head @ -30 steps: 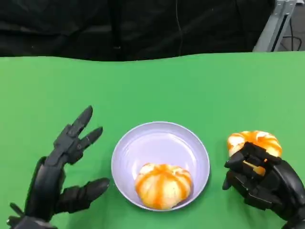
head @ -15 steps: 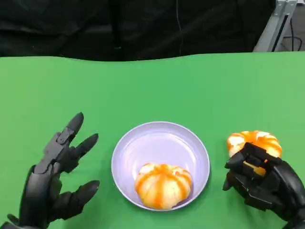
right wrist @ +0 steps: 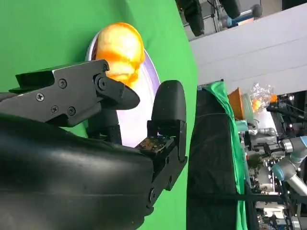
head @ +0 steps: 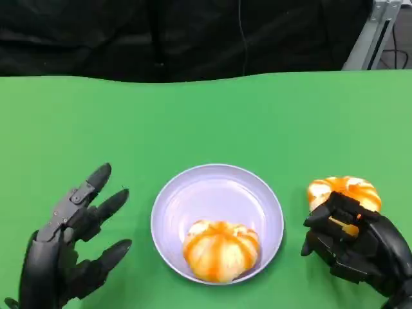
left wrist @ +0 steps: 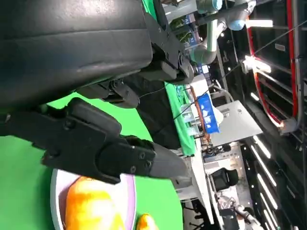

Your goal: Grasp the bread from the table and place it into the plate.

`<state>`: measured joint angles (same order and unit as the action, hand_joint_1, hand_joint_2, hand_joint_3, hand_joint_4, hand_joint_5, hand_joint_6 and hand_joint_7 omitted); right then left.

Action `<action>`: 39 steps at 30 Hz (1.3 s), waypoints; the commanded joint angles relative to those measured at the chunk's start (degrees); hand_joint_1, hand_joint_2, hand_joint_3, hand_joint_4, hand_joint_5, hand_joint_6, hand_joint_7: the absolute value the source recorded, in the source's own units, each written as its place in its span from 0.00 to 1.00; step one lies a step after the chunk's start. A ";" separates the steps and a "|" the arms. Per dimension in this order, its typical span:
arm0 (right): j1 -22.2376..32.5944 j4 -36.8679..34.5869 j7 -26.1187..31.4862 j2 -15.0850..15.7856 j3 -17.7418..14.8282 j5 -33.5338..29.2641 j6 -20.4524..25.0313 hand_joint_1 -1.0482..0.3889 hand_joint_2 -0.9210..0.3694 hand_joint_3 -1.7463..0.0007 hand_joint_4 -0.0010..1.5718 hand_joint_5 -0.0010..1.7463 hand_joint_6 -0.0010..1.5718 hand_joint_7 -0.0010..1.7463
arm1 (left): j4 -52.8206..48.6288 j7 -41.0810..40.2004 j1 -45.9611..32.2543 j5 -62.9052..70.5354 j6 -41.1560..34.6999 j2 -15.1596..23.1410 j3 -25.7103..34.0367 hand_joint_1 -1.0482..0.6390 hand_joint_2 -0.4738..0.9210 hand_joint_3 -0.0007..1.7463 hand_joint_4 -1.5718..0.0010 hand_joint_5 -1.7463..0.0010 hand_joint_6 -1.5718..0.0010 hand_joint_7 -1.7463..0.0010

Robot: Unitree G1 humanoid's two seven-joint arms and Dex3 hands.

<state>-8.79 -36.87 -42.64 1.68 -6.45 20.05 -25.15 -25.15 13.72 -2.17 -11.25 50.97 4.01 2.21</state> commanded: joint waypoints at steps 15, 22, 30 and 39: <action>-0.35 -0.41 0.01 0.86 -0.86 0.27 -0.62 0.74 0.06 0.66 0.30 0.98 0.35 0.72 | -1.77 -4.21 1.15 3.56 -1.88 -3.17 4.13 0.61 1.00 0.29 0.48 0.42 0.35 0.57; 0.04 0.23 -0.09 0.98 -0.84 0.37 -0.54 0.75 0.05 0.66 0.31 0.97 0.35 0.71 | -0.55 -4.00 0.69 2.88 -3.33 -3.67 4.25 0.59 1.00 0.29 0.51 0.22 0.44 0.35; 0.43 0.60 -0.32 1.15 -0.96 0.73 -0.24 0.73 0.06 0.67 0.31 0.96 0.36 0.71 | 1.06 -4.43 -0.14 3.73 -4.30 -4.14 4.57 0.57 1.00 0.29 0.50 0.13 0.48 0.27; 0.12 0.42 -0.26 1.24 -1.25 0.88 -0.02 0.73 0.06 0.68 0.31 0.96 0.36 0.70 | 1.62 -4.45 -0.30 3.99 -4.79 -4.03 4.80 0.57 1.00 0.30 0.51 0.08 0.51 0.22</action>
<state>-8.79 -36.70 -42.78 1.92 -6.65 20.32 -25.36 -24.48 10.13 -2.21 -7.21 46.67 -0.58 6.42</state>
